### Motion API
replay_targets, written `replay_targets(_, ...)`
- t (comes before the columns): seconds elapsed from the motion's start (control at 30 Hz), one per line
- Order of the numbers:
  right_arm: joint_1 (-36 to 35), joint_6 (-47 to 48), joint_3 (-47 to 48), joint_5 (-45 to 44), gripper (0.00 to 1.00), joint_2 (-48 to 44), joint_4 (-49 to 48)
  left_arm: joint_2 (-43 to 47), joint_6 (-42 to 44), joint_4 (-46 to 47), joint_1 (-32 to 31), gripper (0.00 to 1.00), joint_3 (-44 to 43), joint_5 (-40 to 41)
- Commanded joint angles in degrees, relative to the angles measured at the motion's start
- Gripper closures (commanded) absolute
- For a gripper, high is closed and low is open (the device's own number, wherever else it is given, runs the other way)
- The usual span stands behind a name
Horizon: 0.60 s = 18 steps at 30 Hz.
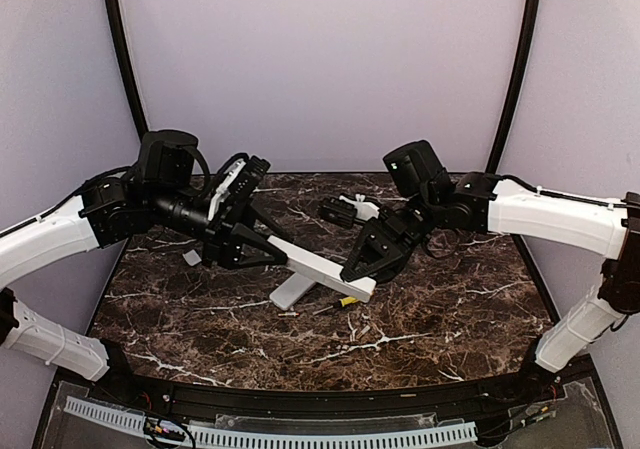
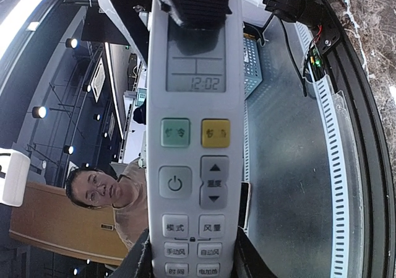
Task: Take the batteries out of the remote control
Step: Pass from the right arm to the left
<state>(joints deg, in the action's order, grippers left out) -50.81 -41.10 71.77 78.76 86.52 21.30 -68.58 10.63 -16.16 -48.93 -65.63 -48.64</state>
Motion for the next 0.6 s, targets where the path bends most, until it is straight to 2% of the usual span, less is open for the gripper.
replay_targets(0.0,0.2,-0.4,-0.3,-0.6,0.96,0.2,-5.1,0.3,-0.7,-2.4,-0.9,0.72,0.3,-4.1)
replay_targets(0.07,0.2,-0.3,-0.4,-1.2,0.92,0.3,-5.3,0.1,-1.5,-2.3,-0.9,0.81,0.4,-4.4)
replay_targets(0.23,1.5,1.1,-0.8,-4.1,0.74,-0.5,-4.0,-0.5,-4.5,-2.6,-0.9,0.89,1.2,-7.1)
replay_targets(0.43,6.5,0.5,-2.9,-10.0,0.32,-3.4,-5.7,0.1,-9.8,-1.7,-0.9,1.0,3.9,-7.5)
replay_targets(0.53,9.4,0.2,-4.4,-15.0,0.19,-6.1,-7.2,0.8,-14.5,1.6,-0.8,1.0,5.9,-5.7)
replay_targets(0.57,10.0,0.5,-4.6,-17.2,0.18,-7.1,-7.1,1.2,-16.7,2.4,-0.7,1.0,7.1,-2.8)
